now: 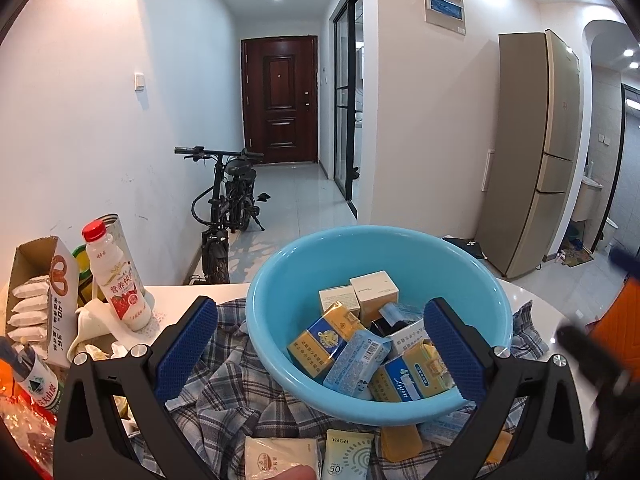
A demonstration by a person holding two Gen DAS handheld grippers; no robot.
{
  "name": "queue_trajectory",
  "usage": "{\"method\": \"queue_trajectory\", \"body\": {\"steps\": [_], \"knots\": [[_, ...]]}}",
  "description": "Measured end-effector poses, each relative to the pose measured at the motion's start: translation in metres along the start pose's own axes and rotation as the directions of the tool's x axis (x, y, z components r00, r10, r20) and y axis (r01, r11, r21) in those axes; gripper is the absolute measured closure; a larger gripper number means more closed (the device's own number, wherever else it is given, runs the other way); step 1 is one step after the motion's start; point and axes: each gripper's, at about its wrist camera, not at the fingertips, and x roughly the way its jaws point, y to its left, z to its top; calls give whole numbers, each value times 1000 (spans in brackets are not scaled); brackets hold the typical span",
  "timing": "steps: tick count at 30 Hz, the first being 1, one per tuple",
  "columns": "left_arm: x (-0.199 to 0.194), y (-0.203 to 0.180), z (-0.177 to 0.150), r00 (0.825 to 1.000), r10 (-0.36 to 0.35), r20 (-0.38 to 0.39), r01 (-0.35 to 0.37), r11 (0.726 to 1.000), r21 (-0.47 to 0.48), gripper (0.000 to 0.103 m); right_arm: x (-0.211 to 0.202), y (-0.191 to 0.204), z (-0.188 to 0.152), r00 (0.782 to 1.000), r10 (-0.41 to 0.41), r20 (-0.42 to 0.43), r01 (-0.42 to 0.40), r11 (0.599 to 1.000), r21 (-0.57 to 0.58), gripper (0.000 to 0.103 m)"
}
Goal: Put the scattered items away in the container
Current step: 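Close the right gripper on the blue-wrapped soap bar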
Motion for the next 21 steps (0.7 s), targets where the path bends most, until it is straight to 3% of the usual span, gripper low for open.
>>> {"method": "queue_trajectory", "body": {"steps": [7,13,18,21], "knots": [[-5,-7,1,1000,9,8,-9,1000,26,0,13,9,-59,981,140,-135,-149,987,-61,0],[-5,-6,1,1000,16,10,-16,1000,24,0,52,14,-103,945,184,-272,-213,974,-82,0],[-4,-6,1,1000,22,1,-22,999,35,0,83,18,-127,919,172,-355,-225,968,-113,0],[-2,-6,0,1000,26,-4,-25,999,38,0,89,19,-134,904,189,-383,-247,963,-110,13]]}}
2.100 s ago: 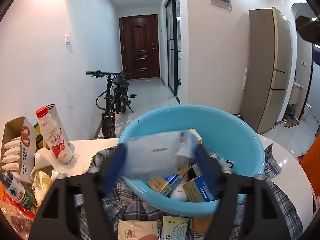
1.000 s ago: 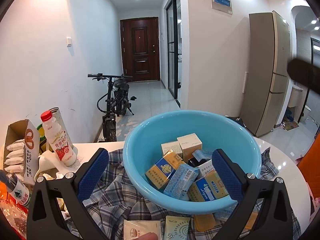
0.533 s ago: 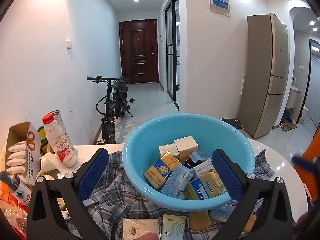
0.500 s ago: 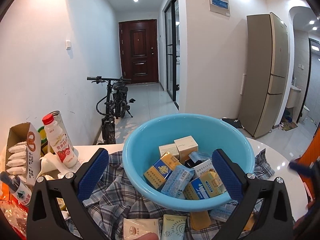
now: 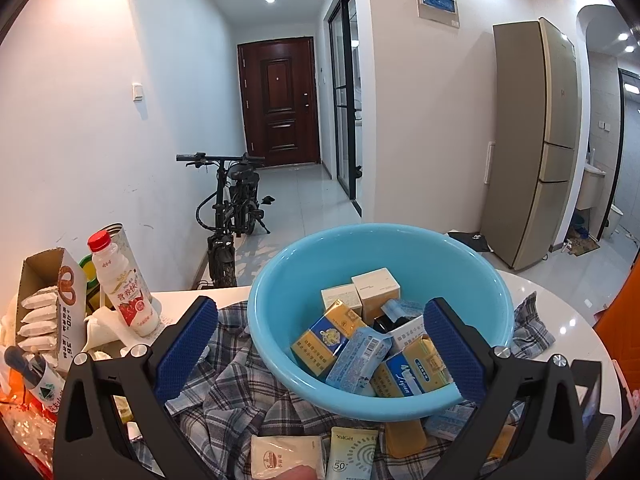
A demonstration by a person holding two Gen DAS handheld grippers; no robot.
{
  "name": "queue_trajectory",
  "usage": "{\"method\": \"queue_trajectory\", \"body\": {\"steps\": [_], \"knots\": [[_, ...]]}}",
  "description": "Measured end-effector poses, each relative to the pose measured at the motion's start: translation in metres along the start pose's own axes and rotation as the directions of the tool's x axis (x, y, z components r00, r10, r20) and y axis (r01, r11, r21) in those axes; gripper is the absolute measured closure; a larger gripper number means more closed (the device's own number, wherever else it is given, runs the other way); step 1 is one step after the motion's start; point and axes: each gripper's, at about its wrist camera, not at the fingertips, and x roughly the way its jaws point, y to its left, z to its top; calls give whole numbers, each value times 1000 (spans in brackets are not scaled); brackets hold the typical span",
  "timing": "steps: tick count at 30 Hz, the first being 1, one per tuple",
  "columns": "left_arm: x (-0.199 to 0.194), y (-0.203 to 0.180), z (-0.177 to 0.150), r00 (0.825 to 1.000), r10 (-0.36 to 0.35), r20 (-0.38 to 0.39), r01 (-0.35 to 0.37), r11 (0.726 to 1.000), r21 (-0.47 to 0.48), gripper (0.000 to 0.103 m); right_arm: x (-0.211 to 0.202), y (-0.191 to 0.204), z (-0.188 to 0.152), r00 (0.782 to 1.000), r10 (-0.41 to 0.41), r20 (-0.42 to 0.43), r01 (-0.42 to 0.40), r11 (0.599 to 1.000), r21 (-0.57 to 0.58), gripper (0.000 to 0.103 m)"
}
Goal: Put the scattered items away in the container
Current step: 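Close the right gripper on the blue-wrapped soap bar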
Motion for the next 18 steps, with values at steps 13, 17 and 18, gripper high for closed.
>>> {"method": "queue_trajectory", "body": {"steps": [13,17,18], "knots": [[7,-8,-3,1000,8,-19,-8,1000,22,0,26,-6,-5,996,63,-58,-61,998,36,41],[8,-7,-3,1000,5,-19,-4,1000,19,0,20,-9,-4,998,51,-42,-49,998,38,50],[8,-7,-3,1000,5,-18,-5,1000,18,0,17,-9,-4,998,55,-35,-53,998,40,51]]}}
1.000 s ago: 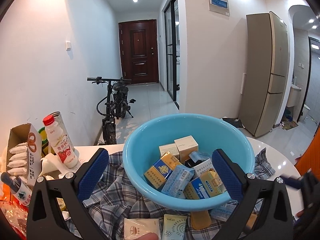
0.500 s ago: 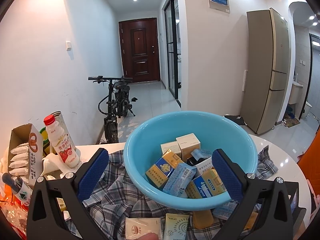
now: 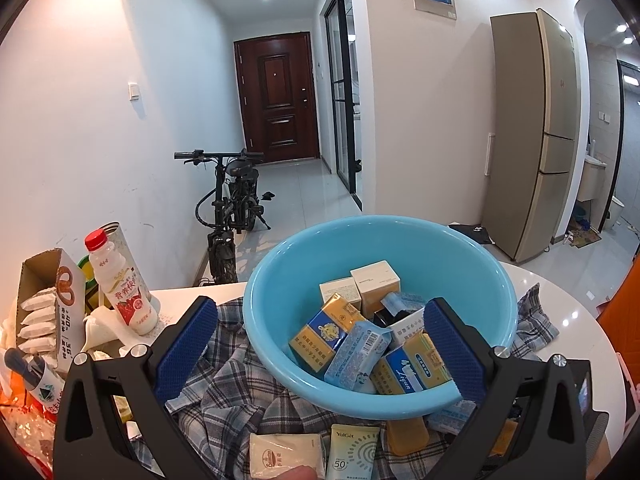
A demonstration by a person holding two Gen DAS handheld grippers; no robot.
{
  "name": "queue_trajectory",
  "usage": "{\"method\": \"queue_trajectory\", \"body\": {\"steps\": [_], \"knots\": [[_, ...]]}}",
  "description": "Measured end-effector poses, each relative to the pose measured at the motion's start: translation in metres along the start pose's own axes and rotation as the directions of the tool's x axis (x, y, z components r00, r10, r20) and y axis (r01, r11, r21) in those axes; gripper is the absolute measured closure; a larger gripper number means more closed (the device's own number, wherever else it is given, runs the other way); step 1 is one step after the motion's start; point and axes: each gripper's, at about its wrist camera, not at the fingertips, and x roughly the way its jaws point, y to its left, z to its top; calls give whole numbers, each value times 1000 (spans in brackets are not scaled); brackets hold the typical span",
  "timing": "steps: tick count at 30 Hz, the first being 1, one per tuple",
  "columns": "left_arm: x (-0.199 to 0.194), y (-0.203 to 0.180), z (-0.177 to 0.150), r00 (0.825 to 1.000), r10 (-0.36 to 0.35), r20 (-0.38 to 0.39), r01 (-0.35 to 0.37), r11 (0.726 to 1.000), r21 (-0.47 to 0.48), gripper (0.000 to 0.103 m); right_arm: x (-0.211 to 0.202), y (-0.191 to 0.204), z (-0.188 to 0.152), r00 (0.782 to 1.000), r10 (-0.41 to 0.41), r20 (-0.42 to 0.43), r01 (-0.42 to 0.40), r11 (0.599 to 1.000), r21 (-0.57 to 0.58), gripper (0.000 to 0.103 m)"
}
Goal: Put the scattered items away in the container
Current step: 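Close the right gripper on the blue-wrapped soap bar, then hold the soap bar in the right gripper while the left gripper grasps the RAISON box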
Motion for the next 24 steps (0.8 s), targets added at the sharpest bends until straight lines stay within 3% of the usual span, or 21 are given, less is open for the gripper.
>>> {"method": "queue_trajectory", "body": {"steps": [7,19,24], "knots": [[-1,-2,-1,1000,7,1,-7,1000,6,0,-19,-2,2,998,12,57,-13,1000,5,58],[-13,-9,0,1000,1,16,-2,1000,25,0,-50,-20,8,987,25,157,-35,997,62,58],[-30,-14,-14,1000,21,-4,-21,998,55,0,-56,-31,9,983,6,182,-24,995,98,58]]}}
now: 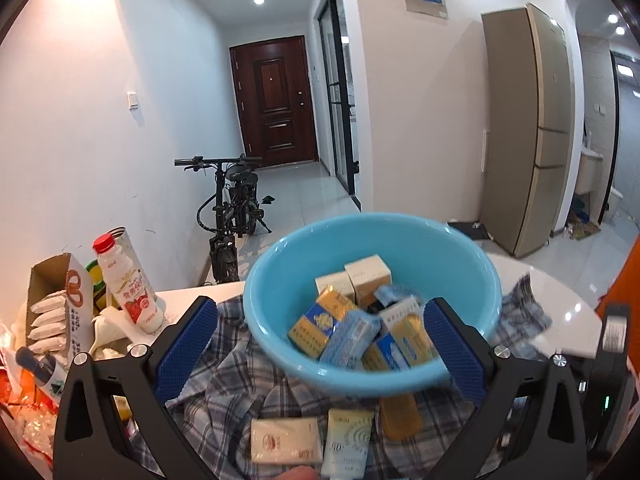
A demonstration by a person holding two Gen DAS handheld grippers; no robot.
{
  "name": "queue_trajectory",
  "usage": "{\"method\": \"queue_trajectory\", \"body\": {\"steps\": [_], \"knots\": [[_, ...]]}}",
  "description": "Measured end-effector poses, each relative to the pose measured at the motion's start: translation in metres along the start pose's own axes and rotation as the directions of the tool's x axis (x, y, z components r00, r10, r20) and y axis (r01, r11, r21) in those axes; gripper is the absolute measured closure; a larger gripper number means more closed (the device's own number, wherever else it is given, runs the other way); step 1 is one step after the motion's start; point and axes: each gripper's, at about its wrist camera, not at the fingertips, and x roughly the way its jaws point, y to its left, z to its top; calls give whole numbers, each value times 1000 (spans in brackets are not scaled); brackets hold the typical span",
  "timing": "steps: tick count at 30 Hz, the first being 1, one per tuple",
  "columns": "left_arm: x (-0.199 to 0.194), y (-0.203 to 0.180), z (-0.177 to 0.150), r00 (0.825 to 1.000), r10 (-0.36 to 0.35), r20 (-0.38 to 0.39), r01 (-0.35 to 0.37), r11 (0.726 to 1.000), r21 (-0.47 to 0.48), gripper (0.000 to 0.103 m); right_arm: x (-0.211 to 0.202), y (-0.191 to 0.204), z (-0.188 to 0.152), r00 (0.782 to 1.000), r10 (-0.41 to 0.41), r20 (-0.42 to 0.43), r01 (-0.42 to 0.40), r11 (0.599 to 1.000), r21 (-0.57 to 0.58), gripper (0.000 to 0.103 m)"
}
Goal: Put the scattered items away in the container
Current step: 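Hold the soap bar in the right gripper while the left gripper grasps the RAISON box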
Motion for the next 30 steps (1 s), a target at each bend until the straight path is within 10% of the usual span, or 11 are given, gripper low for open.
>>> {"method": "queue_trajectory", "body": {"steps": [16,30], "knots": [[-30,-31,-143,967,6,-256,2,1000,31,0,-6,-16,1,999,-27,27,26,999,45,58],[9,-47,-174,923,-76,-378,69,997,-33,0,-11,-21,0,999,-41,33,39,998,56,58]]}}
